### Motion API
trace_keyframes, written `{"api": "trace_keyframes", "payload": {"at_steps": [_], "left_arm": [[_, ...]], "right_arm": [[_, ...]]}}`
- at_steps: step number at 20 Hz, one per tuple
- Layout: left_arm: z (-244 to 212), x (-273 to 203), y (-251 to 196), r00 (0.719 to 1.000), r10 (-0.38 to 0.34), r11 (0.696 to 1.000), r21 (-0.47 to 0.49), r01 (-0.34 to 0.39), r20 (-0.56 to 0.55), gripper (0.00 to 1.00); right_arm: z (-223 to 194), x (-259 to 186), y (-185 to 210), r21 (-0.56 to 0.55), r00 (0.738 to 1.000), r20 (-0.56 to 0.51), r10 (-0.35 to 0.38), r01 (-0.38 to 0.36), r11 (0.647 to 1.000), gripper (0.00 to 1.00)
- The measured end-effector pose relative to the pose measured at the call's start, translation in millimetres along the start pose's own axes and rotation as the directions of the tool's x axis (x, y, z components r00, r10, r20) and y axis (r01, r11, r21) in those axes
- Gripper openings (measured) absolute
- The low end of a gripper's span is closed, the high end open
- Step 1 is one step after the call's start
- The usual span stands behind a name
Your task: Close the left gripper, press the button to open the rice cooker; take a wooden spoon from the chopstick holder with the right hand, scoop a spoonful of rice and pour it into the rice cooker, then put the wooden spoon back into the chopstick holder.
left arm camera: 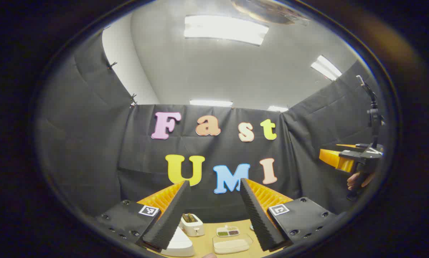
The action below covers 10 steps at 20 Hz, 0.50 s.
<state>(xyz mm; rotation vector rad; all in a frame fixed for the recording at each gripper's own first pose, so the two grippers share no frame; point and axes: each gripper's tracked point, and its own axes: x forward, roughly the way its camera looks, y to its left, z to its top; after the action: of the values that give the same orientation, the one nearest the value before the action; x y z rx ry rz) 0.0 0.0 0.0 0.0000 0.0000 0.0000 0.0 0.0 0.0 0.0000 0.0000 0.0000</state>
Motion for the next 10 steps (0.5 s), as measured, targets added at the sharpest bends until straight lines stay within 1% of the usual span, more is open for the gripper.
{"api": "trace_keyframes", "payload": {"at_steps": [3,5,7,9,10], "left_arm": [[-9.2,0.4,13.0,0.999,0.031,0.999,-0.011,-0.031,-0.027,0.93],[-11.4,-0.6,13.5,0.999,0.039,0.999,-0.019,-0.039,-0.034,0.93],[-18.0,-0.7,15.3,0.997,0.058,0.998,-0.006,-0.058,-0.054,0.92],[-25.8,0.4,10.7,0.995,0.055,0.999,0.003,-0.055,-0.086,0.92],[-30.4,0.9,6.5,0.994,0.047,0.999,-0.010,-0.049,-0.101,0.97]], "right_arm": [[-15.0,-1.7,12.0,0.001,0.997,-0.068,0.028,-0.028,1.000,0.96],[-21.1,-3.3,20.8,0.005,0.992,-0.099,0.072,-0.072,0.997,0.94],[-23.4,0.5,16.3,-0.002,0.991,-0.109,0.075,-0.075,0.997,0.96],[-24.4,1.2,18.2,-0.005,0.991,-0.105,0.086,-0.087,0.996,0.96],[-28.5,1.4,20.8,-0.003,0.988,-0.117,0.096,-0.097,0.995,0.96]]}}
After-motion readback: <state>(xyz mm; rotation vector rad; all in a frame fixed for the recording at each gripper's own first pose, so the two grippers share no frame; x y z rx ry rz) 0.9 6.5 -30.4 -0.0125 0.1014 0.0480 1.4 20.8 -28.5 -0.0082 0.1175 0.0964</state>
